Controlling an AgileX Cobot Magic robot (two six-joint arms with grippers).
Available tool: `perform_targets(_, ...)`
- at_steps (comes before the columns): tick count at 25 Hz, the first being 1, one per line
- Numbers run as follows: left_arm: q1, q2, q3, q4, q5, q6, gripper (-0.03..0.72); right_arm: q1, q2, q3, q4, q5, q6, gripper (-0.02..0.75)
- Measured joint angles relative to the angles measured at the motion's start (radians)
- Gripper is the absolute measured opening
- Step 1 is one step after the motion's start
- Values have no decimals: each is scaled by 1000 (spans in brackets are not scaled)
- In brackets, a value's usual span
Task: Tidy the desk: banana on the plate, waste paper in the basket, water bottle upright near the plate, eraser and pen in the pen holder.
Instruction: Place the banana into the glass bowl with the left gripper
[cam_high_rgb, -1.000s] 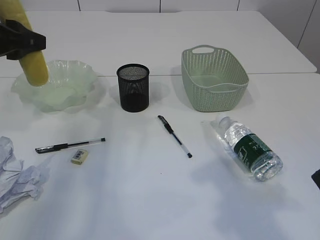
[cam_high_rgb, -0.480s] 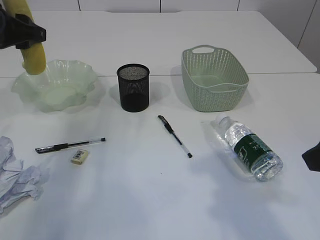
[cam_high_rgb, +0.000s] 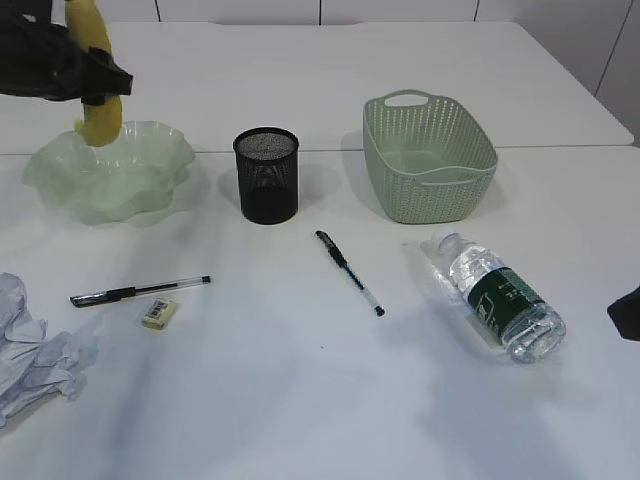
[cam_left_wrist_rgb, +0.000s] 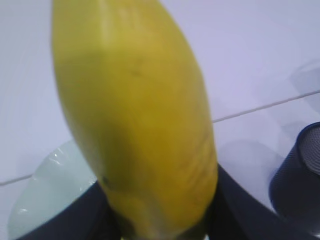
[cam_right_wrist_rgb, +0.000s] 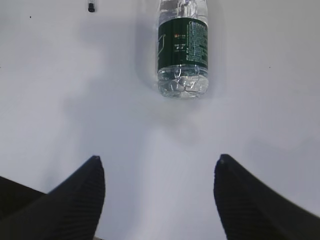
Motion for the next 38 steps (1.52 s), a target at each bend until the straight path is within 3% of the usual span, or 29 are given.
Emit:
perform_targets(7, 0, 130, -97, 151, -21, 7, 305, 0, 0, 0, -8, -2, 0, 508)
perform_targets(22, 0, 218, -112, 547, -9, 9, 305, 0, 22, 0, -14, -2, 1, 508)
perform_targets(29, 3, 218, -112, 641, 7, 11, 305, 0, 22, 0, -23, -2, 1, 508)
perform_targets(38, 35, 218, -112, 650, 11, 11, 349, 0, 22, 0, -26, -2, 1, 508)
